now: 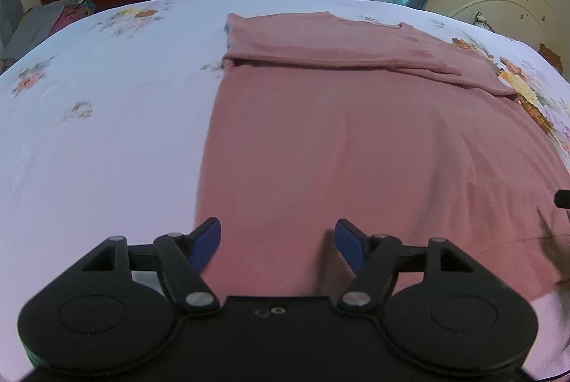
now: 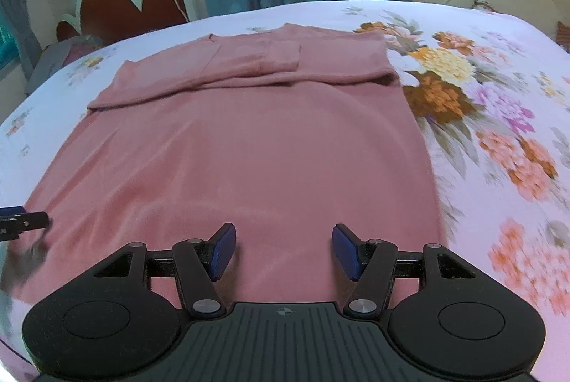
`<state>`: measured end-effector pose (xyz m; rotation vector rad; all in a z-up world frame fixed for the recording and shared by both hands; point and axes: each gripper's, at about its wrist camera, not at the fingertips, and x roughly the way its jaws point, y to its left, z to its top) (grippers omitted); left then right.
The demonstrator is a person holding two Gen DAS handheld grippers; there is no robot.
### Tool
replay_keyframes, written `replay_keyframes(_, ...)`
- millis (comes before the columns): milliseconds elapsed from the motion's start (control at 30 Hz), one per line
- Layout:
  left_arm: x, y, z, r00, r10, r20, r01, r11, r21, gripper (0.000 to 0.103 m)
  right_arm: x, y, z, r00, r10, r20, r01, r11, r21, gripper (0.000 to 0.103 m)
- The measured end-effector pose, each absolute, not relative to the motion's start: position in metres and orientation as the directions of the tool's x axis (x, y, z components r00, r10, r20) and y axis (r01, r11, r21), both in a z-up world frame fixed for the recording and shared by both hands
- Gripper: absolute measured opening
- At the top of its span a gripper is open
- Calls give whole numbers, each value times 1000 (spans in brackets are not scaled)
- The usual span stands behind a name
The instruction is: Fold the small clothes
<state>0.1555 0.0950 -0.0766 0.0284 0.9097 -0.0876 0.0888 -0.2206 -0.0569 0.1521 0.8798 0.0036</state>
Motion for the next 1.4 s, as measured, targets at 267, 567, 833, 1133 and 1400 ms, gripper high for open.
replay_keyframes(267,139,105,-79,611,-62,-789,75,997,-20,70,59,-239,-66,613,-22,-790,134,988,77,60)
replay_keyframes(567,116,126,-79,608,-41,-793,2,999,-51,67,38,-249,-64,622,-71,-780,169,985,45,60)
replay_keyframes(833,107,128,-82,587,-128,-799,18,989,-146,39,29,-255,-67,608,-76,-790,197,979,57,60)
replay_keyframes(1133,113,124,-85,554,-211,-805,70,976,-207,8,23,-264,-71,580,-16,-814,236,960,149,35)
replay_keyframes(1400,121,128,-73,576,-272,-771,79,957,-279,5,29,-270,-59,605,63,-794,223,944,245,10)
